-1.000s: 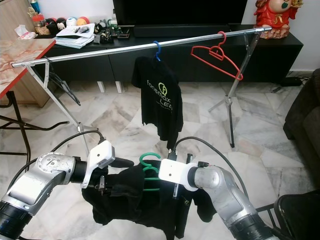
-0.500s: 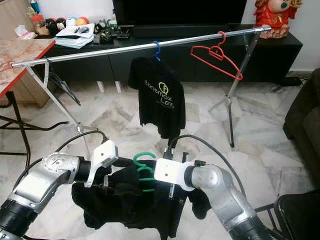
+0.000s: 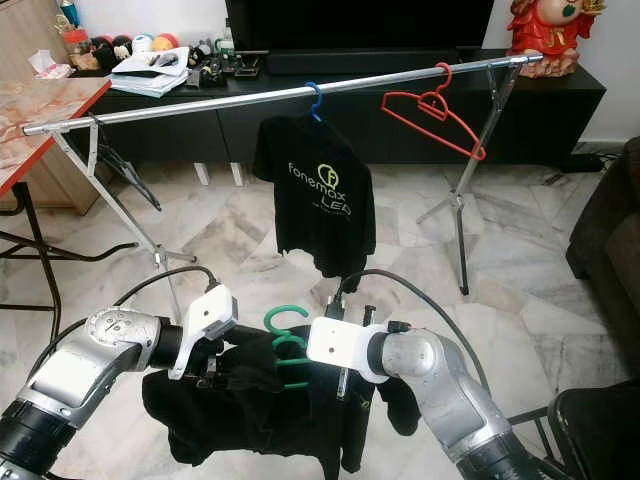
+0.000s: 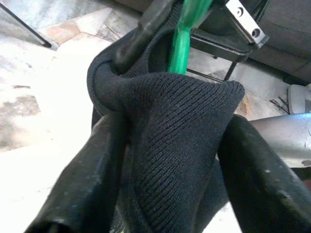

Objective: Hang hanger

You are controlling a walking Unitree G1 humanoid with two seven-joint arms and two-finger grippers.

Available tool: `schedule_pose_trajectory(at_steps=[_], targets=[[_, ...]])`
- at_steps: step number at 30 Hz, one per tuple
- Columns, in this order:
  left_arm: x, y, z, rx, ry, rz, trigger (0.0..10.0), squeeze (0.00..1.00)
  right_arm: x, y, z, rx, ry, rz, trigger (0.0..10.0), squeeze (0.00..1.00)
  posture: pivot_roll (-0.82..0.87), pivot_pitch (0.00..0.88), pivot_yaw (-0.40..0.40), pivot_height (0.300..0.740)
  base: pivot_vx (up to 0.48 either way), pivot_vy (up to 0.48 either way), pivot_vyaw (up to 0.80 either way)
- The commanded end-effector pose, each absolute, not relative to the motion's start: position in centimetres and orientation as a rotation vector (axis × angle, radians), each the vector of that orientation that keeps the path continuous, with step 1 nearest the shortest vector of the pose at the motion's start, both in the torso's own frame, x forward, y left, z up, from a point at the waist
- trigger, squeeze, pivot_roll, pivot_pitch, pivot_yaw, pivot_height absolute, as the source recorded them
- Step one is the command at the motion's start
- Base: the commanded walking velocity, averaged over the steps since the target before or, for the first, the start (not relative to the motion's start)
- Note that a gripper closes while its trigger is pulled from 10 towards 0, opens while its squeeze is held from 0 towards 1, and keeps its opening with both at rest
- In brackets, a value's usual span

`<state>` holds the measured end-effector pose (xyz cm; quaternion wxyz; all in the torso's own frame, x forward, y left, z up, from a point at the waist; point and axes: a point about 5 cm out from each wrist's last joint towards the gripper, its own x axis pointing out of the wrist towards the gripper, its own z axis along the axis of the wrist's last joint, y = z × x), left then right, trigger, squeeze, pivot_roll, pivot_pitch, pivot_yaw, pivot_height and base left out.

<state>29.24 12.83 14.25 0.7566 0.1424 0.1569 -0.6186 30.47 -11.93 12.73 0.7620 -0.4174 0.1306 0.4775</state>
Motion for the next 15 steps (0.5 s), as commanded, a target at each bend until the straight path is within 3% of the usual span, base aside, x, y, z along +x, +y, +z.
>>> schedule_pose_trajectory(at_steps=[1,15], targets=[[28.86,13.25,13.62,0.337,0.382,-1.355,0.0,0.0,30.41,-10.7,14.5,-0.904,0.189,1.06,0.0,0.0,0.0,0.127,0.071,0.74,0.0,0.0,0.0],[28.67,13.28,13.39,0.349,0.405,-1.369,0.0,0.0,30.43,-10.59,14.59,-0.906,0.184,1.061,0.0,0.0,0.0,0.117,0.071,0.74,0.0,0.0,0.0]])
